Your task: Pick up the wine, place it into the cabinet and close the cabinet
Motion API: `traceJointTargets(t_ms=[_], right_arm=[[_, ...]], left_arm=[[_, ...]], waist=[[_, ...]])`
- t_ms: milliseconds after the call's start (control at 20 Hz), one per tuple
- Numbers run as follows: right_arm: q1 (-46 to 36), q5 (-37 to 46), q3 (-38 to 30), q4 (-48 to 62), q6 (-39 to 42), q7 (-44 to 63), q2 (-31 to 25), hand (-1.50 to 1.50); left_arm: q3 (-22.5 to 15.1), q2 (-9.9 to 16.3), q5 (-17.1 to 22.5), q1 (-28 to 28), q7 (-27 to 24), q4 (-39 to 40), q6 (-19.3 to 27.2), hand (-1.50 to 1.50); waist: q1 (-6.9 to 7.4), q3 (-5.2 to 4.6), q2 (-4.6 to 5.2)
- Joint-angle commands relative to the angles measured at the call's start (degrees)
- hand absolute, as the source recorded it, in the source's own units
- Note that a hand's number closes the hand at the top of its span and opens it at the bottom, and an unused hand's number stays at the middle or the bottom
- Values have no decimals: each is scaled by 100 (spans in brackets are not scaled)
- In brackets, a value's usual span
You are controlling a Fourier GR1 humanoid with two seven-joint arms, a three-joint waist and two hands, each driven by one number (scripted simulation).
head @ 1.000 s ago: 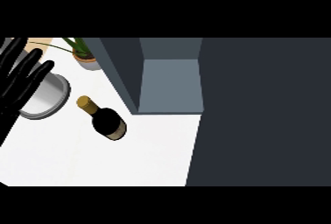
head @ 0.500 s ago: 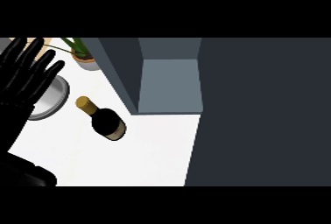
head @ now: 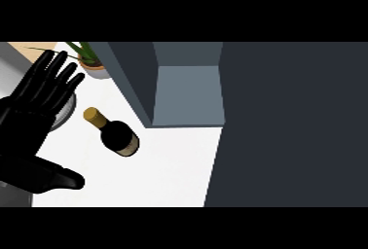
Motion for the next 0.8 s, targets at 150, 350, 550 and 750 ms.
traceJointTargets(t_ms=[150,350,550,750], right_arm=[[68,404,56,-1125,-95,485,-308,-150],[34,284,-171,-1010,-211,414,-399,-150],[-270,643,99,-1154,-402,861,-482,-150],[40,794,389,-1150,-537,588,-510,-150]], left_arm=[[48,-95,-399,223,-1011,1057,-508,-150],[-73,-179,-660,383,-1297,1134,-563,-150],[127,-124,-670,290,-1643,1678,-695,-150],[159,-123,-998,785,-2264,1962,-874,-150]], waist=[[-10,0,13],[25,4,14],[16,-4,7],[15,-1,-4]])
